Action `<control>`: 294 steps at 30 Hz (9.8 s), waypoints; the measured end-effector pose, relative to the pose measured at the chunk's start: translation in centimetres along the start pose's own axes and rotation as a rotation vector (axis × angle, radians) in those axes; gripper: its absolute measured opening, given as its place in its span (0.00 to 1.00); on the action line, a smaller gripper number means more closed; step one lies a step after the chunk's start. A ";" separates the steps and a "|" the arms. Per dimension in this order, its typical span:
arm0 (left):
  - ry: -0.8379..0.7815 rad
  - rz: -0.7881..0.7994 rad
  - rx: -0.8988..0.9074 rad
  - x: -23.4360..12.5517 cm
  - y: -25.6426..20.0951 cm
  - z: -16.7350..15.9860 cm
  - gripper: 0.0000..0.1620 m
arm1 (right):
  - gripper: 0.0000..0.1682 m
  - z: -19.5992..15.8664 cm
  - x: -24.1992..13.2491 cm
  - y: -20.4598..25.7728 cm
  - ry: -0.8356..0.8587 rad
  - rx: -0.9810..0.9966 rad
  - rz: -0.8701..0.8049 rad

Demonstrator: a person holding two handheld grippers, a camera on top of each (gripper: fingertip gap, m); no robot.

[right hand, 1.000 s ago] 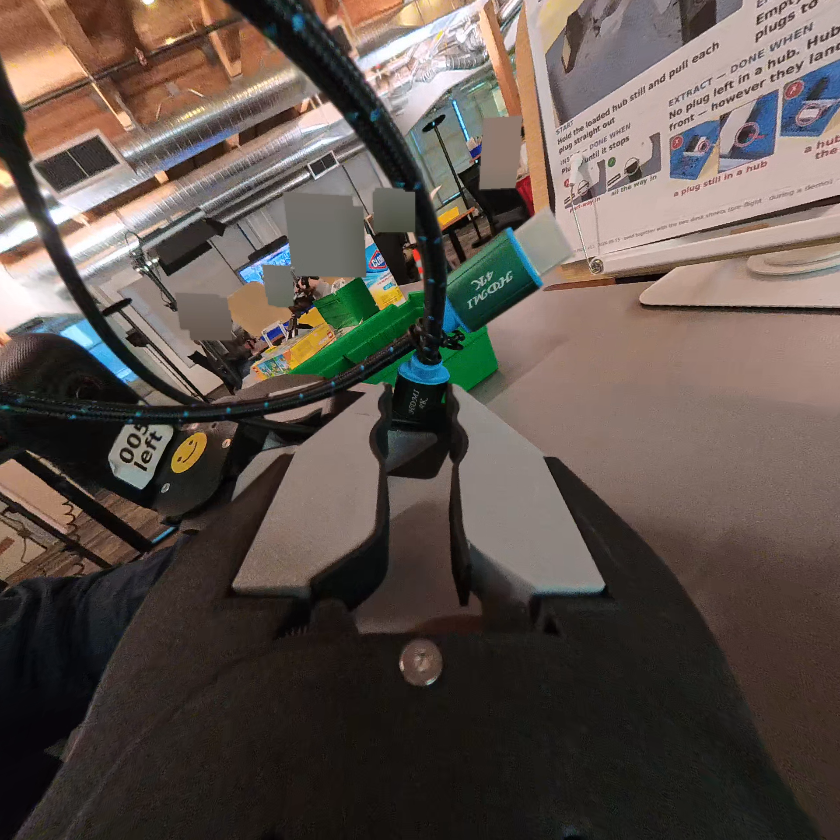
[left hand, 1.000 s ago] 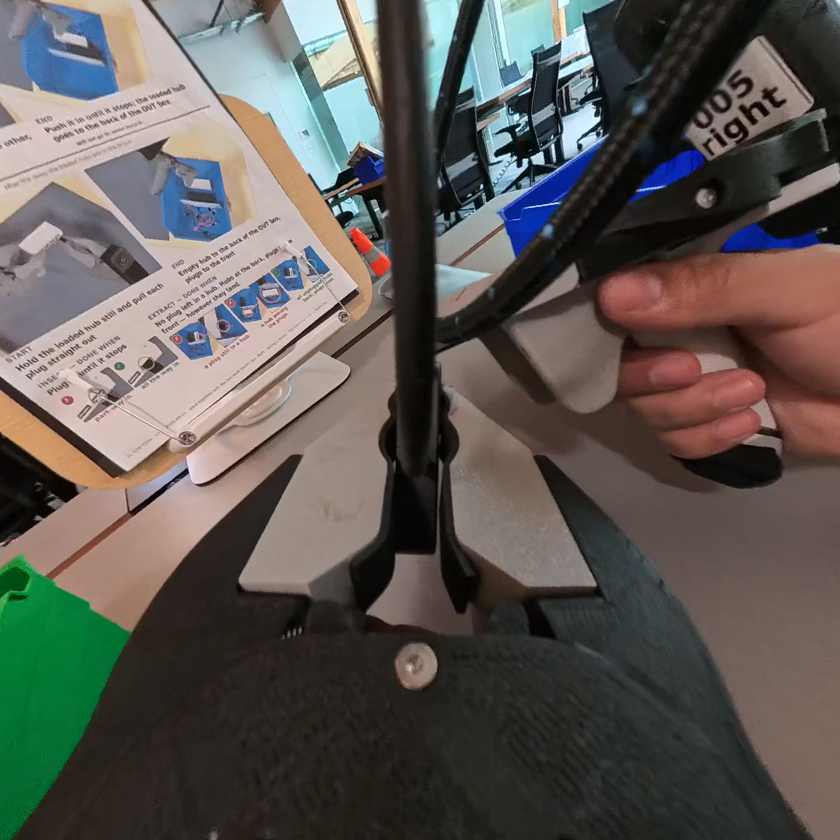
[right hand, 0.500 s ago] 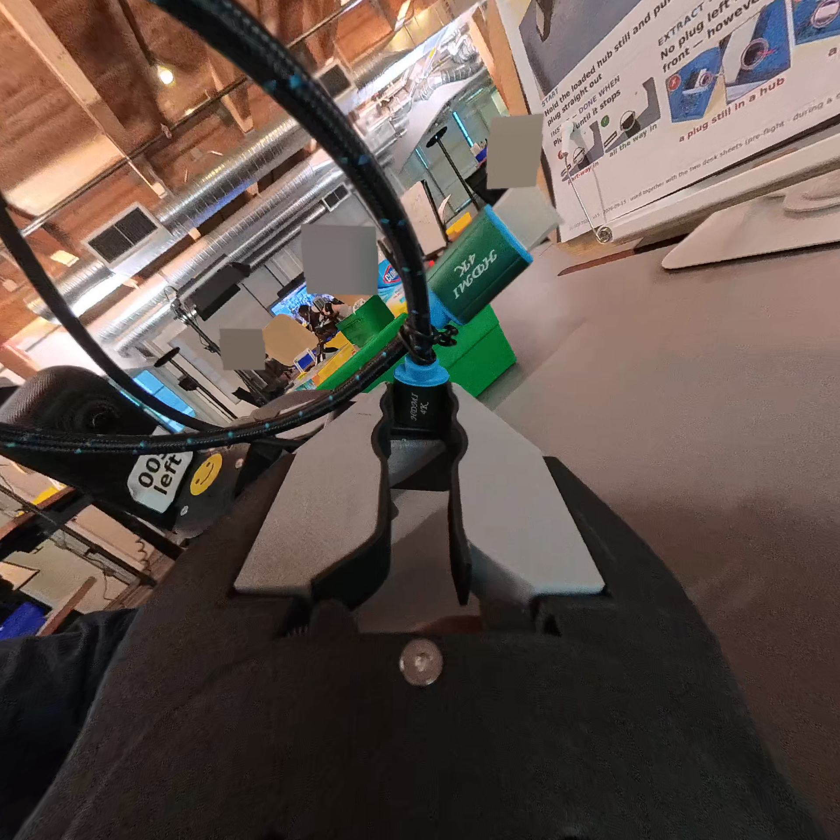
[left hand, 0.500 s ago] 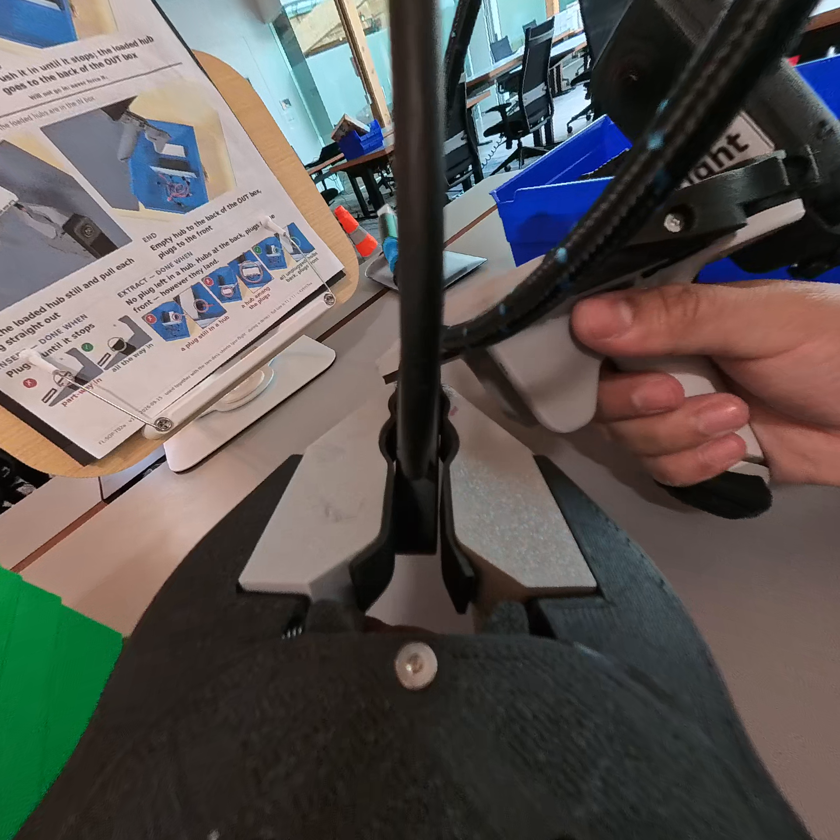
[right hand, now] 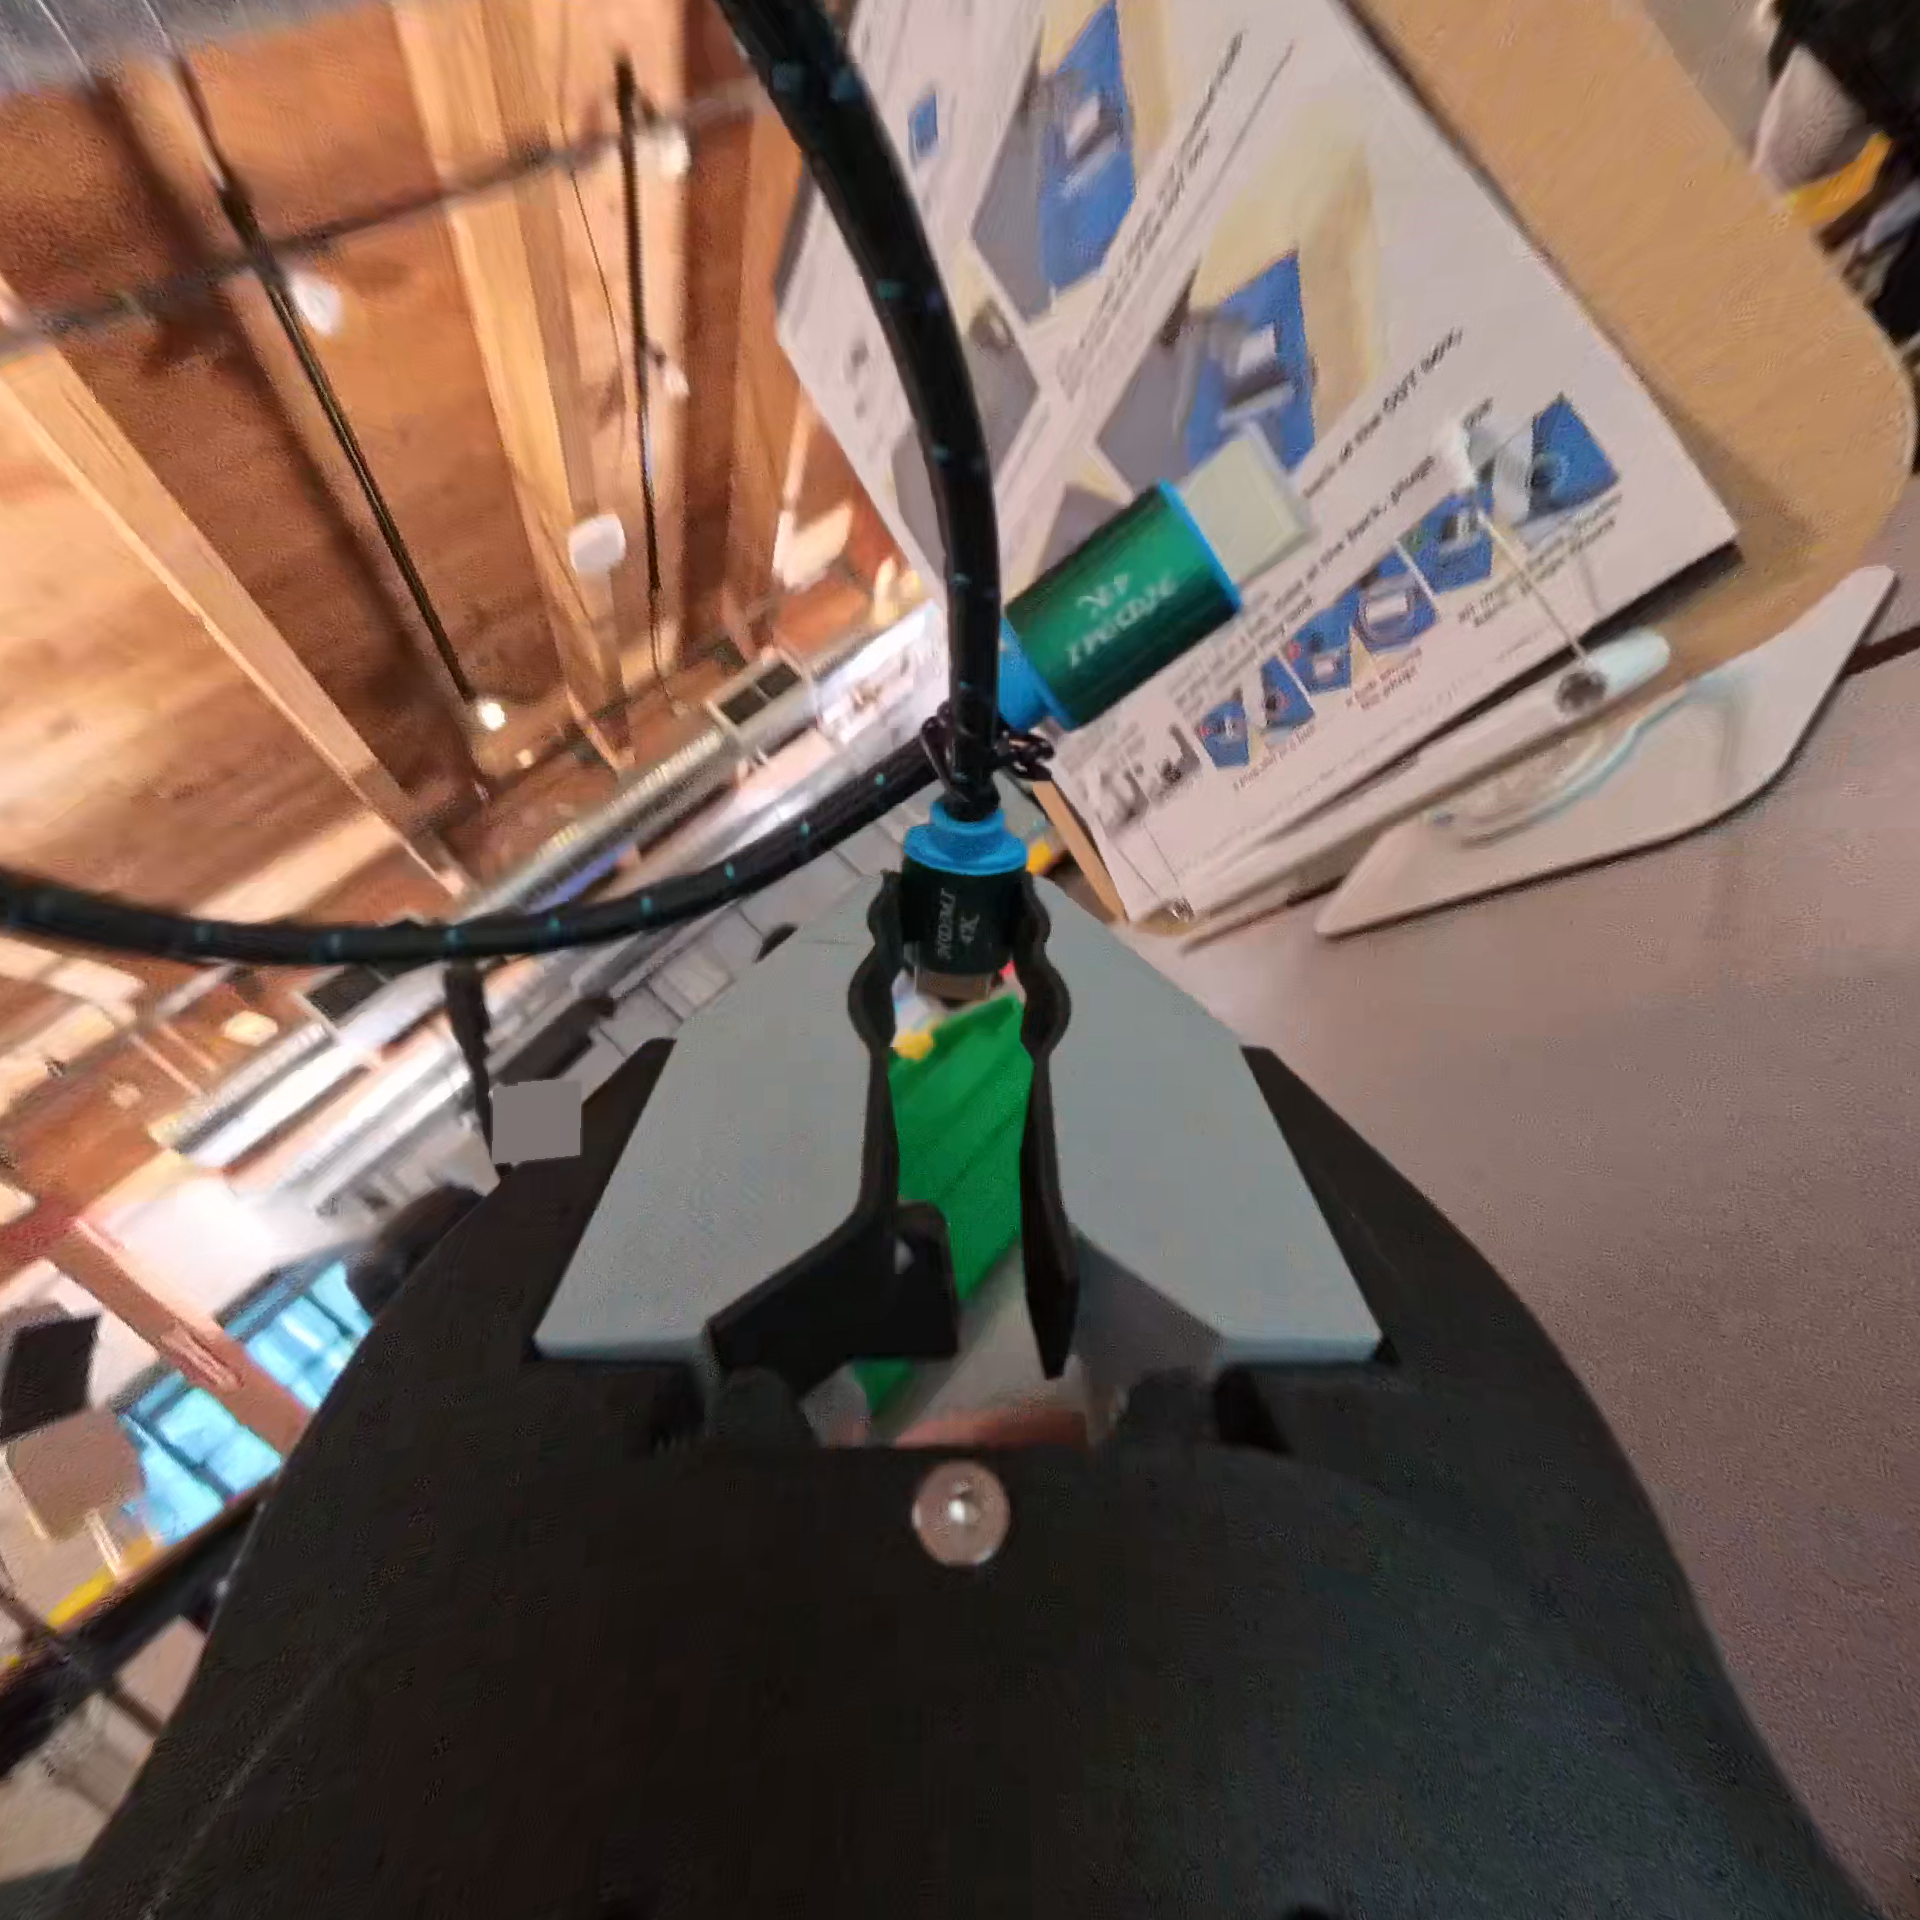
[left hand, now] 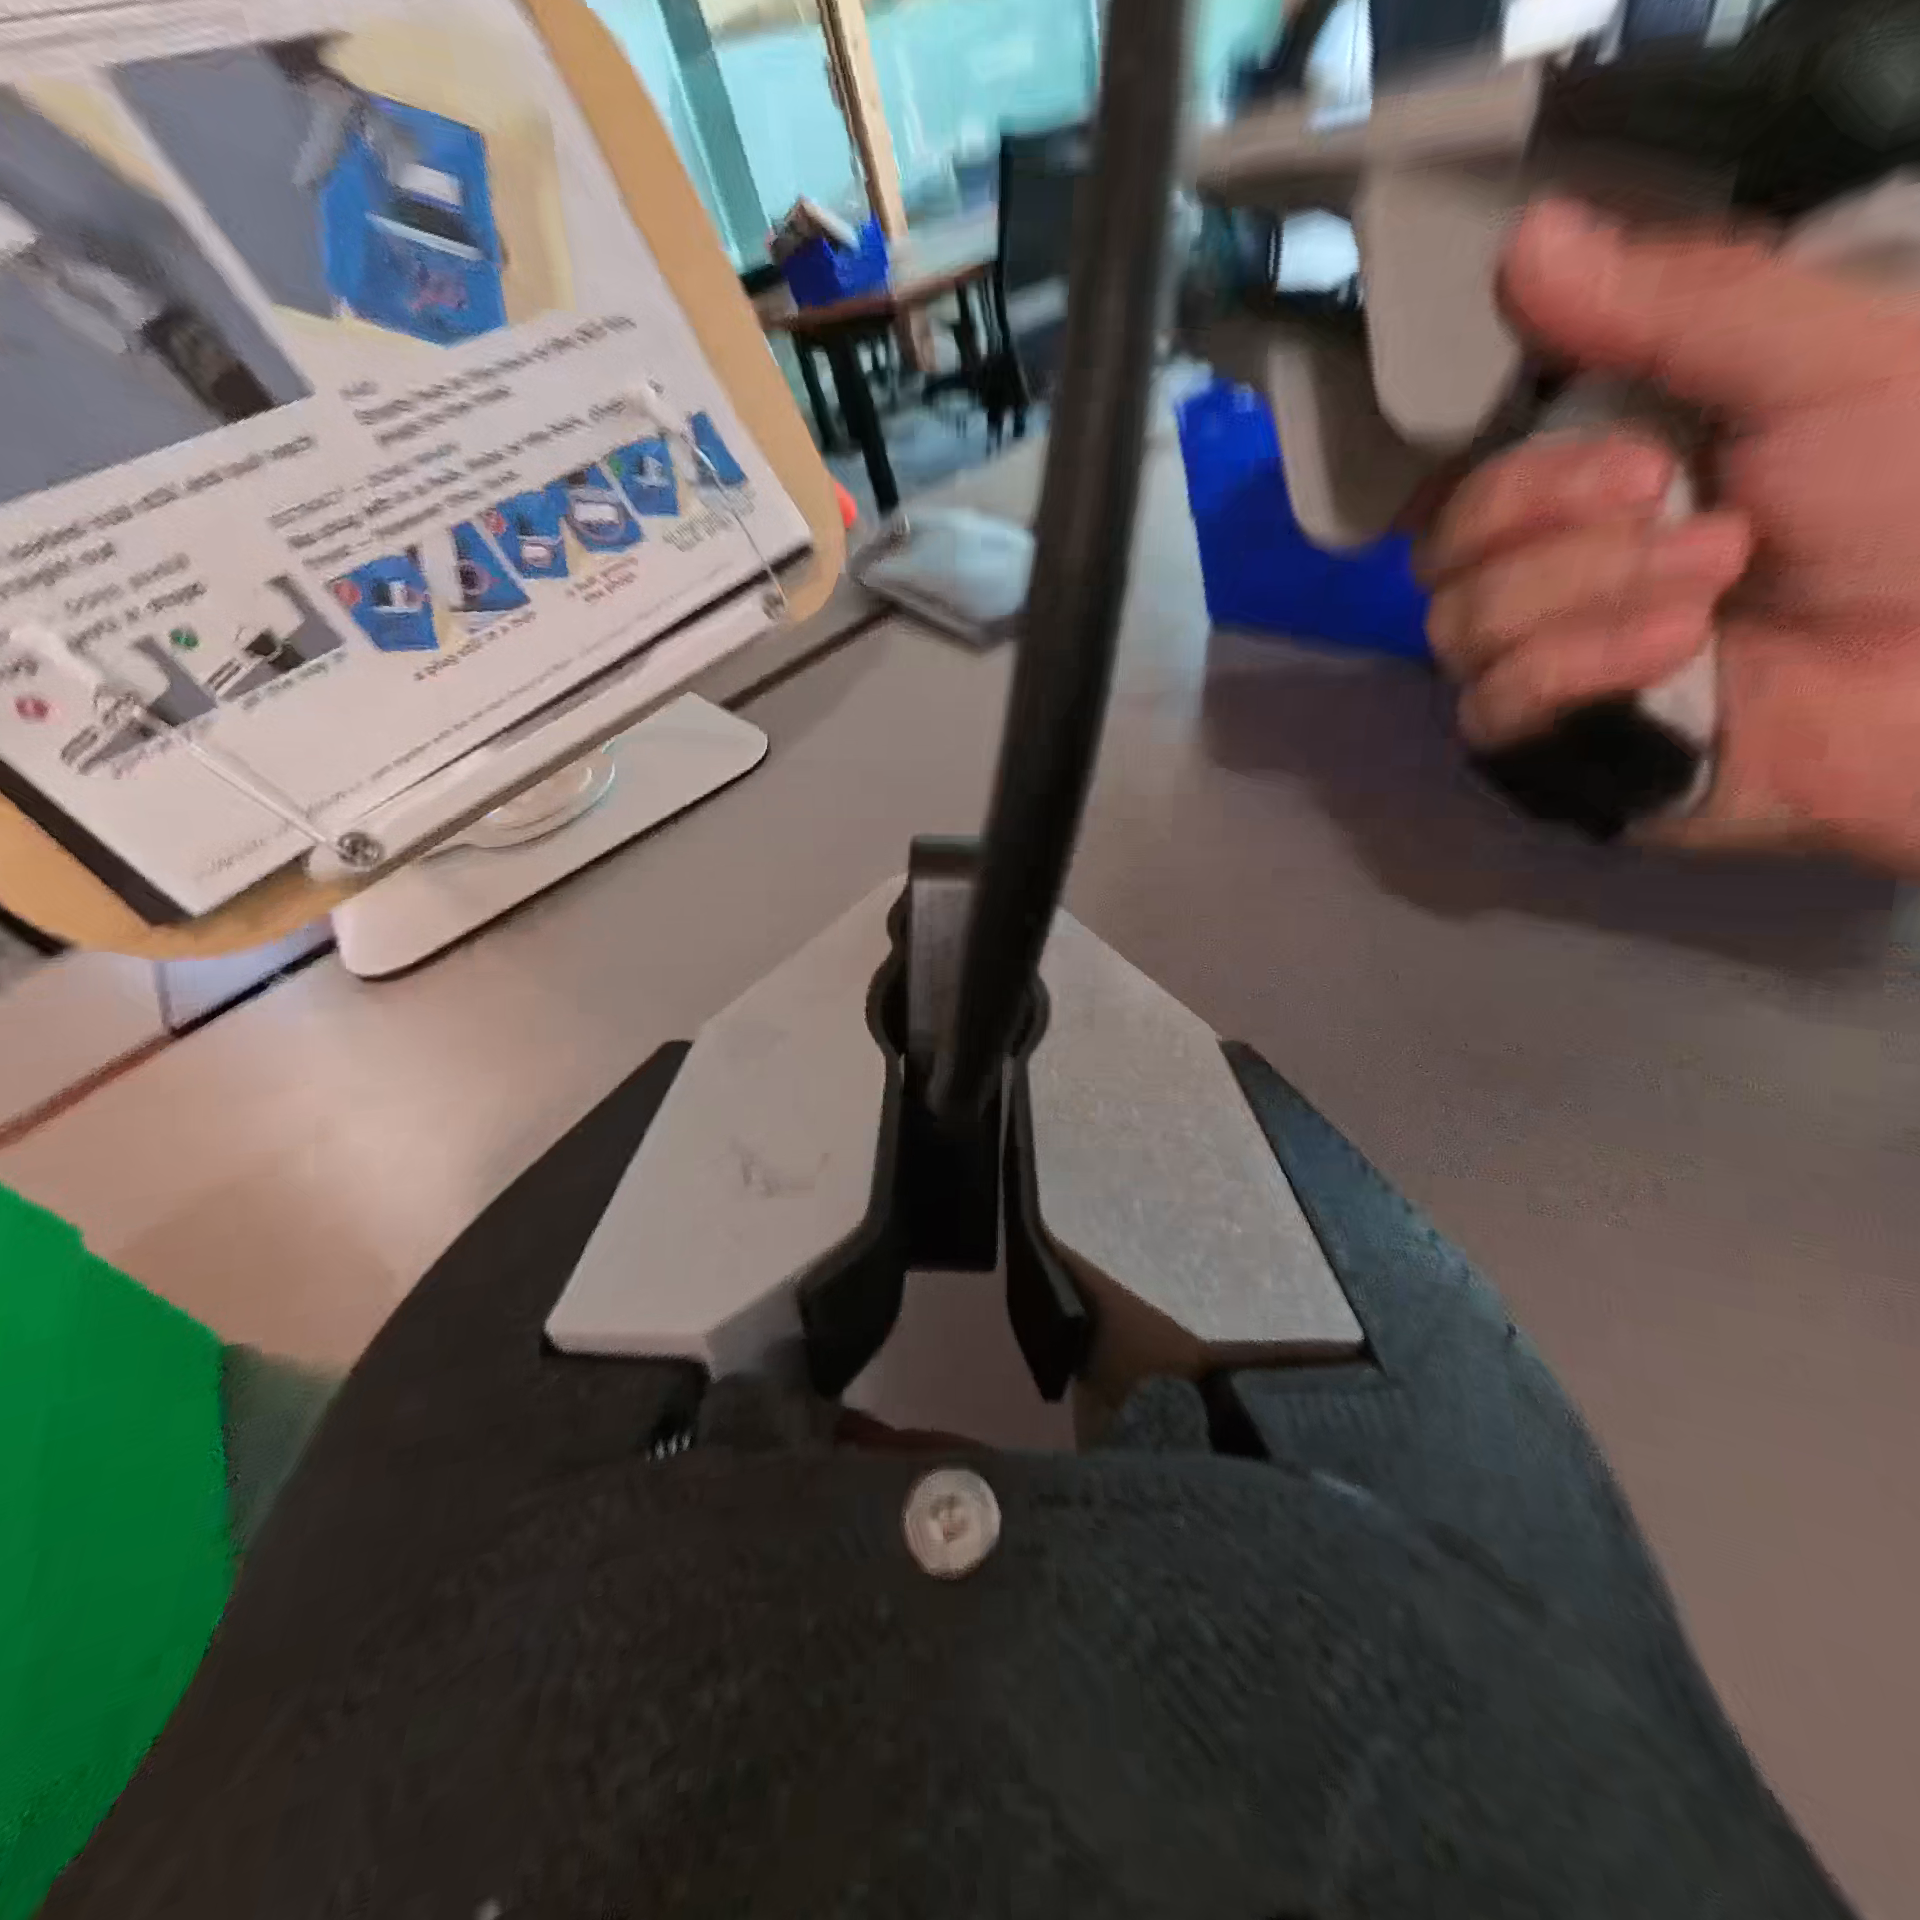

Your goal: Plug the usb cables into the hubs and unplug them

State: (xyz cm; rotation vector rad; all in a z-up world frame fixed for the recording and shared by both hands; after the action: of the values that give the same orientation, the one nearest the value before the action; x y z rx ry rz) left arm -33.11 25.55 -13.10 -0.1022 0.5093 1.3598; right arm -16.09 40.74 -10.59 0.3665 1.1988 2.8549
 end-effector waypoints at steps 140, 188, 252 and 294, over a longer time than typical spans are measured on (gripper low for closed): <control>0.168 -0.813 0.044 0.9 -5.5 -0.2 0.07 | 0.00 -4.3 -1.6 6.5 1.130 -0.936 -0.066; 0.181 -0.825 -0.195 1.7 -3.7 -0.4 0.13 | 0.14 17.9 -12.1 -3.8 1.234 -1.028 -1.440; 0.247 -0.025 -0.029 -12.8 -2.9 -4.8 0.28 | 0.51 -6.0 -12.1 10.9 0.484 -0.885 -0.675; 0.341 0.444 -0.338 -15.8 8.1 -10.9 0.38 | 0.56 -4.2 -16.3 4.6 0.516 -0.783 -1.118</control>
State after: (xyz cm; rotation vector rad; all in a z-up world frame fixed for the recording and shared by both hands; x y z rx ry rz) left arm -45.84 9.13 -14.61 -0.5297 0.6037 1.8717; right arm -0.88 32.73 -13.54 -0.8215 0.0549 2.1018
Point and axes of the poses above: each gripper's, where its closed fingertips meet, x out along the fingers, z out of its top, y = z × x across the jaws, the point moved 9 cm from there along -x, back along the fingers, and after that the axes turned 14 degrees about y, right-handed, at the moved point
